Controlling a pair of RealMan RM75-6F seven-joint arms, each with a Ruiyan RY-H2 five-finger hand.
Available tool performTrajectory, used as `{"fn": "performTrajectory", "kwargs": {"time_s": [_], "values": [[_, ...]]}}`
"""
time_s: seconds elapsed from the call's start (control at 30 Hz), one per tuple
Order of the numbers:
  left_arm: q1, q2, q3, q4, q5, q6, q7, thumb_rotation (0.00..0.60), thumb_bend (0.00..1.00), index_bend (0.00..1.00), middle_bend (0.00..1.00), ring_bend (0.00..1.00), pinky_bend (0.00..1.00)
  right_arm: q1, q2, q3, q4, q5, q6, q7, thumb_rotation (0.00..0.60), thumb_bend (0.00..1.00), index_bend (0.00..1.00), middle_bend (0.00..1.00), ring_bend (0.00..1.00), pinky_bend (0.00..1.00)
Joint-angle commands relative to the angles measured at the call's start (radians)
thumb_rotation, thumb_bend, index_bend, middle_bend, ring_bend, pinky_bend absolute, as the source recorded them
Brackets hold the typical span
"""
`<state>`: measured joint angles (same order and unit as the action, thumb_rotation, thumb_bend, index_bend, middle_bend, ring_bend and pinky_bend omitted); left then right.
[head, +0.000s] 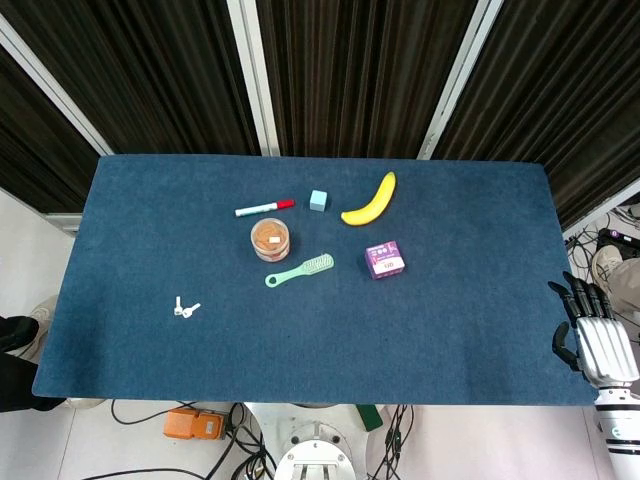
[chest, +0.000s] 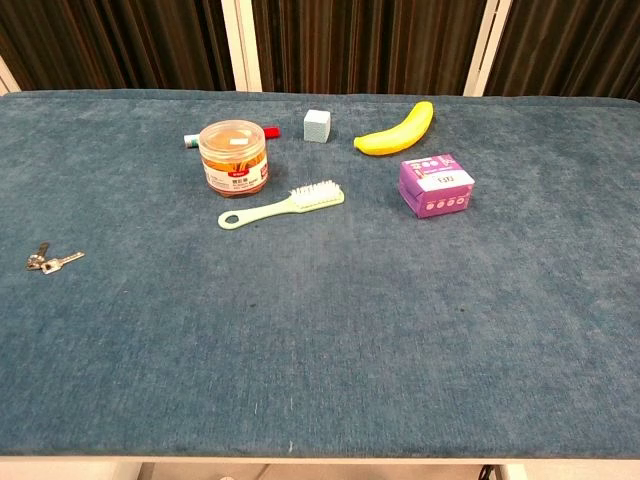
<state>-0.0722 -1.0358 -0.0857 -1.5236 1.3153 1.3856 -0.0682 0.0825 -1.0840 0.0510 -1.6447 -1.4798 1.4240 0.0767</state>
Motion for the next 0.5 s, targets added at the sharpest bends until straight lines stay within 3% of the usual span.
{"fn": "performTrajectory", "kwargs": {"time_s": [0.03,0.5], "values": [[0.000,-0.001,0.002,0.000,0.005,0.002,0.003,0.600,0.21,0.00,0.07,0.00,0.18,0.000,0.000,0.000,-0.001,-0.001,0.001,0.000,0.600,1.00,0.19,0.06,0.05,0.00],[-0.025,-0.019,0.024,-0.031,0.061,-0.025,0.023,0.600,0.21,0.01,0.07,0.00,0.18,-0.003,0.001,-0.002,-0.003,-0.005,0.005,0.002,0.600,1.00,0.19,0.06,0.05,0.00]]}}
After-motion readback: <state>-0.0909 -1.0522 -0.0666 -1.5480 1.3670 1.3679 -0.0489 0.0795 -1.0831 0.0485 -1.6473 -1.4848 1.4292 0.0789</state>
